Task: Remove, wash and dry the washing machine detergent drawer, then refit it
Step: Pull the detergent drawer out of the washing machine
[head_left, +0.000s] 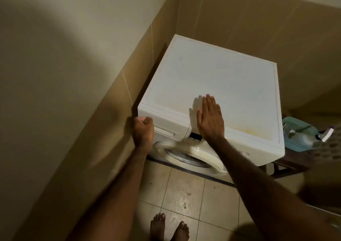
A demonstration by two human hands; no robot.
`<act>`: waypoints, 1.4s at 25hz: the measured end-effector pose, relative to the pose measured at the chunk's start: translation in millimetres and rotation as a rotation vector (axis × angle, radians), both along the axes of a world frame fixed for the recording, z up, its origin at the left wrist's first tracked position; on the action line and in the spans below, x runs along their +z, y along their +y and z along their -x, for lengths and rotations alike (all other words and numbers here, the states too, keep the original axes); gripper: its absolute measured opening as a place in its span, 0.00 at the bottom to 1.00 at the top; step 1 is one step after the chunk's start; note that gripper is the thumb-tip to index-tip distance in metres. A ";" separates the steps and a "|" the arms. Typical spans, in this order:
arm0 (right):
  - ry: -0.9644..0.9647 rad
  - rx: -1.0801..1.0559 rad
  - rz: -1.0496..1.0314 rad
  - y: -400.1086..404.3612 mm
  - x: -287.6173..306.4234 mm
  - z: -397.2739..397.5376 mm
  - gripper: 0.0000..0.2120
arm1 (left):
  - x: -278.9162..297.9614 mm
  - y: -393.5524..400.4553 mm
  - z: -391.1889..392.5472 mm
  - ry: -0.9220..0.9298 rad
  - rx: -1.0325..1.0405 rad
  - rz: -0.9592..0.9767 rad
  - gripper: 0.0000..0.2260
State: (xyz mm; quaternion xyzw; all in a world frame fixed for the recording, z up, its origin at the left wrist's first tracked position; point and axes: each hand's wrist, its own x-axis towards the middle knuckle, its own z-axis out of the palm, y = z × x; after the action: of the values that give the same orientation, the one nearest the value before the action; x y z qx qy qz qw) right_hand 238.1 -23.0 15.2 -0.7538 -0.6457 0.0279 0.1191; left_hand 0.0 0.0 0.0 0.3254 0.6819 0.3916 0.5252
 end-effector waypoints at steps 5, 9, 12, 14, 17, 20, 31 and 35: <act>0.055 -0.082 0.049 6.8 -20.4 0.6 0.34 | -33.4 -7.2 0.3 -0.534 -0.034 0.315 0.33; 0.085 -0.158 0.056 8.6 -28.8 -0.3 0.37 | -41.0 -8.9 -11.1 -0.798 0.106 0.272 0.34; 0.075 -0.190 0.095 10.0 -31.0 -2.2 0.34 | -50.6 -6.2 -19.2 -0.921 0.208 0.228 0.35; 0.049 -0.189 0.114 10.7 -32.4 -2.7 0.33 | -53.6 -6.5 -23.0 -0.953 0.222 0.200 0.36; 0.002 -0.178 0.148 11.6 -35.9 -3.2 0.32 | -55.9 -4.7 -26.2 -0.934 0.176 0.167 0.34; -0.020 -0.179 0.152 12.0 -36.2 -2.7 0.31 | -61.0 -1.5 -24.7 -0.906 0.136 0.157 0.32; -0.015 -0.182 0.160 13.6 -40.4 -3.3 0.31 | -75.3 -28.4 -6.0 -0.899 0.075 0.121 0.42; -0.007 -0.169 0.174 13.7 -39.0 -2.6 0.31 | -76.3 -66.6 22.7 -0.902 0.087 0.169 0.52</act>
State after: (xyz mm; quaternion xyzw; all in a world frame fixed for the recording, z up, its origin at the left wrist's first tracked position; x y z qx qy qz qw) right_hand 240.6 -9.3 -23.8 -0.8130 -0.5754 0.0711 0.0530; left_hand -22.7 -66.6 -76.3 0.0495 0.4278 0.4587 0.7773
